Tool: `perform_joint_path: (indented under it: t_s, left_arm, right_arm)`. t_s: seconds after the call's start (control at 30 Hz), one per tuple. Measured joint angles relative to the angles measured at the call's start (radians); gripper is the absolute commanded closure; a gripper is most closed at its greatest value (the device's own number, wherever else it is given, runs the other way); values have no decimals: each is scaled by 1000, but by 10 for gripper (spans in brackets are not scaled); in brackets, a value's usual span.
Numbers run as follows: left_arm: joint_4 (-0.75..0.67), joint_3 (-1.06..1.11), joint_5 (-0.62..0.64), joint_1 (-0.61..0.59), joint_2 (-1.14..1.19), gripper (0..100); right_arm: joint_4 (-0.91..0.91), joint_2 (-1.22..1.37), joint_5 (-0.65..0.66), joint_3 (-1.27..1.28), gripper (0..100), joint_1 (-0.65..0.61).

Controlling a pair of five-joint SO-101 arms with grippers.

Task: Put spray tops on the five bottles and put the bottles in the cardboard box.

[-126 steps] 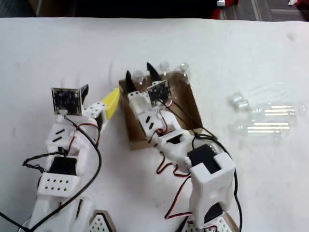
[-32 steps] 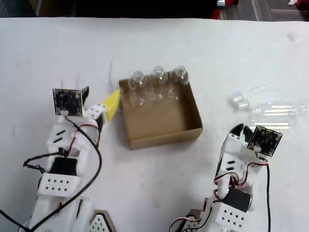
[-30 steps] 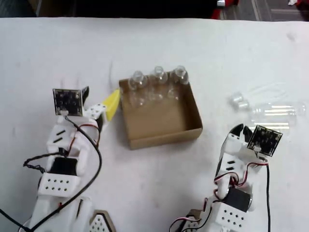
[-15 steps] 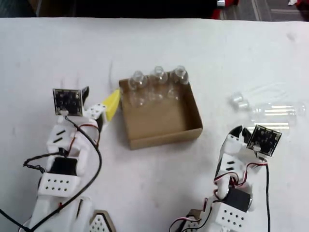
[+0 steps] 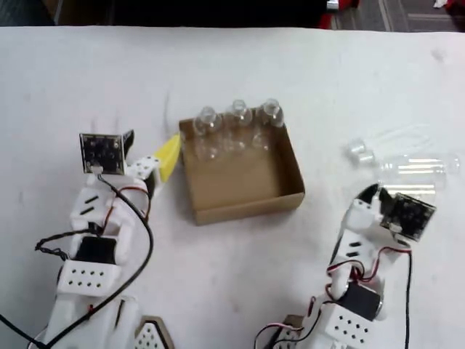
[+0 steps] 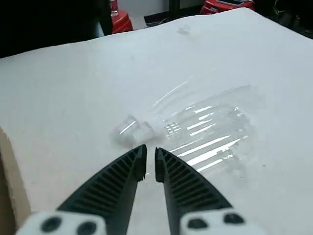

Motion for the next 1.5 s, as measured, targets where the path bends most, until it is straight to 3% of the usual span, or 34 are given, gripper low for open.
perform_joint_path:
  t_s: [0.33,0.53,0.7,1.1,1.5]
  left_arm:
    - [0,0,0,0,0,707]
    - [0,0,0,0,0,707]
    - [0,0,0,0,0,707]
    - [0,0,0,0,0,707]
    - [0,0,0,0,0,707]
  right_arm:
    - [15,0,14,0,980,57]
    - [61,0,273,0,980,46]
    - [83,0,356,0,981,9]
    - [81,0,367,0,981,5]
    - [-175,0,367,0,981,66]
